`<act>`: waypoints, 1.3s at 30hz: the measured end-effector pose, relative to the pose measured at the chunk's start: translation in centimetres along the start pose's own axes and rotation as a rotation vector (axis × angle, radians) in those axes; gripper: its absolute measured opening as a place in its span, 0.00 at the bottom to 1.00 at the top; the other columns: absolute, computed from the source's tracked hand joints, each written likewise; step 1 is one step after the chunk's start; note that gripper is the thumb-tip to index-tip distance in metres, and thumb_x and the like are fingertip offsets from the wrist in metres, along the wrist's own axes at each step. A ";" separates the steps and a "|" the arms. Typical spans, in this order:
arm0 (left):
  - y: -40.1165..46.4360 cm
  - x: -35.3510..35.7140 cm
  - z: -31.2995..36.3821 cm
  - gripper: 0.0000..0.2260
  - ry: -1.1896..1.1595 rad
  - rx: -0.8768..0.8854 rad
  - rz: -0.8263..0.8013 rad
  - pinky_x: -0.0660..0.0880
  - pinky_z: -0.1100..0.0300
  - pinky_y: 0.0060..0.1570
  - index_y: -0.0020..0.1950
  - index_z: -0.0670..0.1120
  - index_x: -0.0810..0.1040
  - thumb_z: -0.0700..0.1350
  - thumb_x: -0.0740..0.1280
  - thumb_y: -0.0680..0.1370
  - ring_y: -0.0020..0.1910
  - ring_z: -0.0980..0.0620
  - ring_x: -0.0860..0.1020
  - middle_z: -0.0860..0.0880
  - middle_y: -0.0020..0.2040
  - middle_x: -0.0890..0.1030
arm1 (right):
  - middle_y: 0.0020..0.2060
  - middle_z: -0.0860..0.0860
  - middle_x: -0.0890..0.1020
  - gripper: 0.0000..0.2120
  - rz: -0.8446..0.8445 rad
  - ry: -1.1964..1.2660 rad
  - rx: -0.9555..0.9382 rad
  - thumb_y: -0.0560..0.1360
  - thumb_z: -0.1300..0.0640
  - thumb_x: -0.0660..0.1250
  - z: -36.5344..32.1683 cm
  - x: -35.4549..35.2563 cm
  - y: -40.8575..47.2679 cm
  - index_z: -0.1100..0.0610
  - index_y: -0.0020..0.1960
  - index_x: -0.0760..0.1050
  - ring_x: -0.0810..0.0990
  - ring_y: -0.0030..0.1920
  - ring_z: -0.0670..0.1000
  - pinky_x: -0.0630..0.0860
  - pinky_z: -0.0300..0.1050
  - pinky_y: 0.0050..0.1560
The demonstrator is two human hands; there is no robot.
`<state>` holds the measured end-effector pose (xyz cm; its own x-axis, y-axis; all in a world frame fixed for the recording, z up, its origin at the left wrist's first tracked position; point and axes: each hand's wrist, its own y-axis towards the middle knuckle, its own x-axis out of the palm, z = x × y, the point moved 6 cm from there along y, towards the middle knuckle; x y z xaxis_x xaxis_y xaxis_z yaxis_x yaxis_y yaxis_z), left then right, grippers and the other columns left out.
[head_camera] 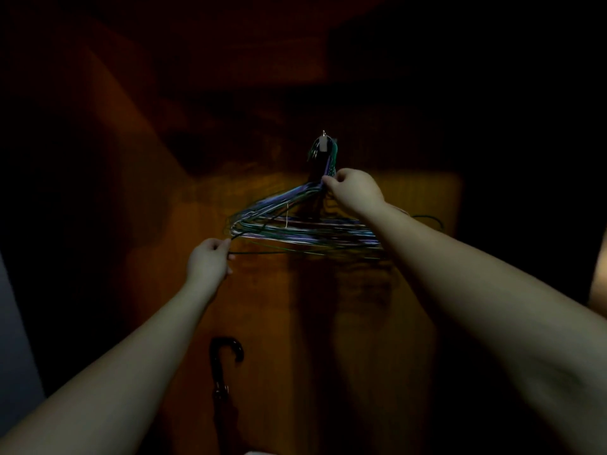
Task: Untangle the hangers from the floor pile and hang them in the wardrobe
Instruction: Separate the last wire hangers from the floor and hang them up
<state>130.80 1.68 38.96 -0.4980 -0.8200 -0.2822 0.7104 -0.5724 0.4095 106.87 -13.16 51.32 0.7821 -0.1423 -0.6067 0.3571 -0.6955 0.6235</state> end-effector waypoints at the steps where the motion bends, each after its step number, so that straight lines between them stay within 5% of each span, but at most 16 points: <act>1: 0.4 0.2 0.1 0.11 0.001 -0.003 0.005 0.66 0.60 0.28 0.53 0.41 0.76 0.47 0.59 0.83 0.24 0.54 0.74 0.49 0.35 0.78 | 0.35 0.47 0.77 0.15 0.007 -0.019 0.002 0.81 0.46 0.60 0.0 -0.1 0.1 0.56 0.55 0.76 0.75 0.32 0.45 0.69 0.40 0.30; 7: 2.3 1.0 -0.1 0.11 -0.119 -0.059 0.025 0.68 0.58 0.30 0.54 0.38 0.73 0.46 0.62 0.82 0.18 0.58 0.73 0.45 0.41 0.81 | 0.35 0.45 0.74 0.12 0.027 -0.056 0.011 0.81 0.47 0.61 -0.1 -0.4 0.8 0.55 0.55 0.75 0.73 0.34 0.44 0.69 0.41 0.31; 12: 2.7 -0.2 0.2 0.13 0.136 -0.076 0.151 0.66 0.55 0.40 0.53 0.40 0.72 0.50 0.66 0.79 0.44 0.43 0.74 0.38 0.55 0.78 | 0.49 0.51 0.78 0.15 0.059 -0.148 -0.041 0.79 0.46 0.63 0.3 -0.6 0.7 0.57 0.58 0.74 0.76 0.48 0.50 0.74 0.45 0.46; 16: 2.5 -0.6 4.1 0.21 0.327 0.275 0.234 0.65 0.49 0.62 0.63 0.39 0.72 0.52 0.67 0.78 0.65 0.41 0.68 0.40 0.64 0.71 | 0.64 0.54 0.72 0.27 0.120 -0.275 -0.126 0.76 0.41 0.67 2.1 -1.3 0.2 0.56 0.68 0.68 0.70 0.64 0.54 0.72 0.51 0.62; 21: 4.5 2.4 7.2 0.35 0.669 0.510 -0.039 0.55 0.48 0.73 0.76 0.44 0.62 0.62 0.66 0.76 0.76 0.45 0.59 0.44 0.77 0.63 | 0.70 0.53 0.69 0.40 -0.126 -0.334 -0.037 0.70 0.41 0.73 6.1 -0.3 -0.6 0.54 0.75 0.61 0.70 0.68 0.54 0.71 0.55 0.67; 24: 5.5 4.0 6.9 0.34 0.816 0.498 -0.130 0.55 0.47 0.74 0.77 0.44 0.61 0.61 0.65 0.77 0.76 0.45 0.61 0.43 0.77 0.63 | 0.70 0.54 0.71 0.38 -0.195 -0.355 0.025 0.72 0.46 0.73 7.5 0.0 -0.9 0.53 0.76 0.59 0.72 0.67 0.55 0.73 0.53 0.65; 27: 5.6 4.6 6.6 0.22 0.755 0.511 -0.145 0.72 0.51 0.58 0.70 0.46 0.69 0.54 0.65 0.79 0.62 0.43 0.75 0.42 0.65 0.76 | 0.65 0.55 0.75 0.31 -0.181 -0.394 0.028 0.75 0.52 0.69 7.9 0.1 -0.8 0.53 0.75 0.62 0.76 0.62 0.55 0.76 0.52 0.60; 31: 5.6 5.2 6.2 0.18 0.787 0.504 -0.136 0.74 0.53 0.47 0.68 0.47 0.72 0.53 0.63 0.80 0.55 0.43 0.78 0.44 0.60 0.79 | 0.61 0.55 0.77 0.29 -0.156 -0.429 0.049 0.76 0.53 0.69 8.2 0.1 -0.5 0.52 0.74 0.62 0.78 0.59 0.55 0.78 0.55 0.57; 39: 5.5 5.5 6.0 0.26 0.755 0.454 -0.171 0.75 0.47 0.58 0.70 0.44 0.69 0.57 0.67 0.77 0.62 0.44 0.75 0.43 0.65 0.75 | 0.59 0.54 0.78 0.27 -0.170 -0.434 0.051 0.75 0.52 0.69 8.4 -0.4 -0.4 0.53 0.71 0.65 0.78 0.57 0.55 0.78 0.55 0.56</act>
<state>129.01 -5.99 44.88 -0.0053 -0.5994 -0.8004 0.3121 -0.7615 0.5681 102.17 -18.73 47.16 0.4249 -0.2967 -0.8552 0.4280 -0.7667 0.4786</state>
